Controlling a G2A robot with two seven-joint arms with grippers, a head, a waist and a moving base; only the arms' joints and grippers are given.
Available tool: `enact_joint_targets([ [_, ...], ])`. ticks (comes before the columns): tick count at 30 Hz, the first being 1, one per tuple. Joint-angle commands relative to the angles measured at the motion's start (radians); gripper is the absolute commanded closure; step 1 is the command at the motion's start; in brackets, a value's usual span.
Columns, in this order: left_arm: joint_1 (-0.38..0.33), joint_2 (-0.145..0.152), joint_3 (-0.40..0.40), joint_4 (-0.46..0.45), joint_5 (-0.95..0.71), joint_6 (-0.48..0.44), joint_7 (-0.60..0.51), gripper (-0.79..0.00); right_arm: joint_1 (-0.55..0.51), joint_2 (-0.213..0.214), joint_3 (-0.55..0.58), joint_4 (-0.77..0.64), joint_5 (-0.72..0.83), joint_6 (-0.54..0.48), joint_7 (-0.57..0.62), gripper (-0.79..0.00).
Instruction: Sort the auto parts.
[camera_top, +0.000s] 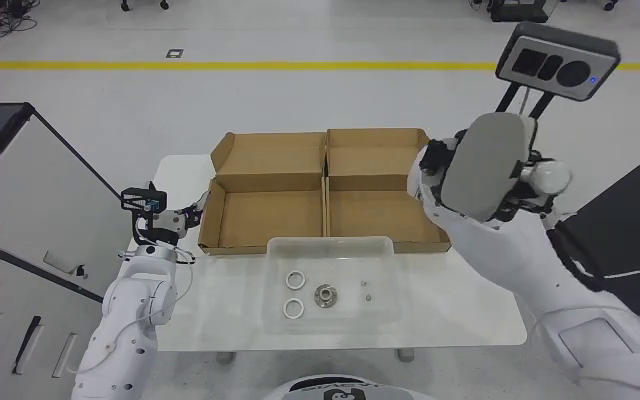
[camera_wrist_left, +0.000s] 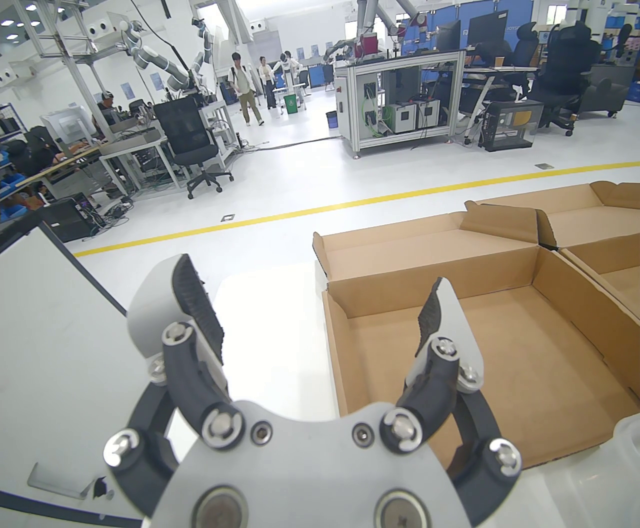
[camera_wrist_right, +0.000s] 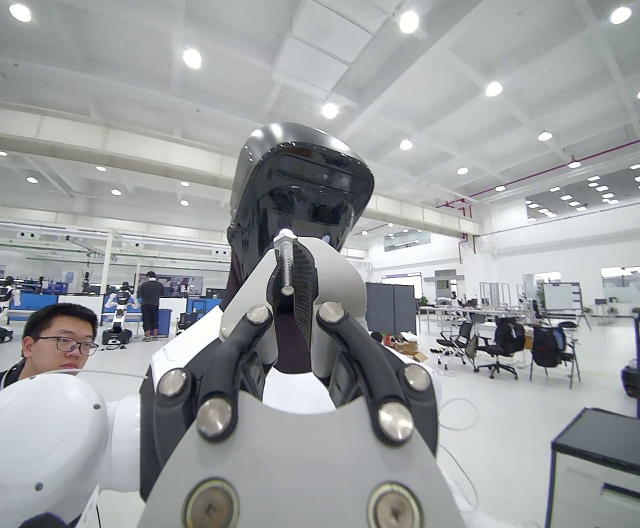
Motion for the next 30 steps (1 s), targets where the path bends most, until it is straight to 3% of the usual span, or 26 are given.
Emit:
enact_joint_targets([
  [1,0.000,0.000,0.000,0.000,0.000,0.000,0.000,-0.785,-0.003,-0.001,0.014,0.015,-0.037,0.024,0.024,0.000],
  [14,0.000,0.000,0.000,0.000,0.000,0.000,0.000,-0.785,-0.049,-0.008,0.101,0.006,-0.184,0.113,0.057,0.000],
  [30,0.000,0.000,0.000,0.000,0.000,0.000,0.000,-0.785,-0.095,-0.047,0.106,-0.016,-0.042,0.050,0.050,0.000],
])
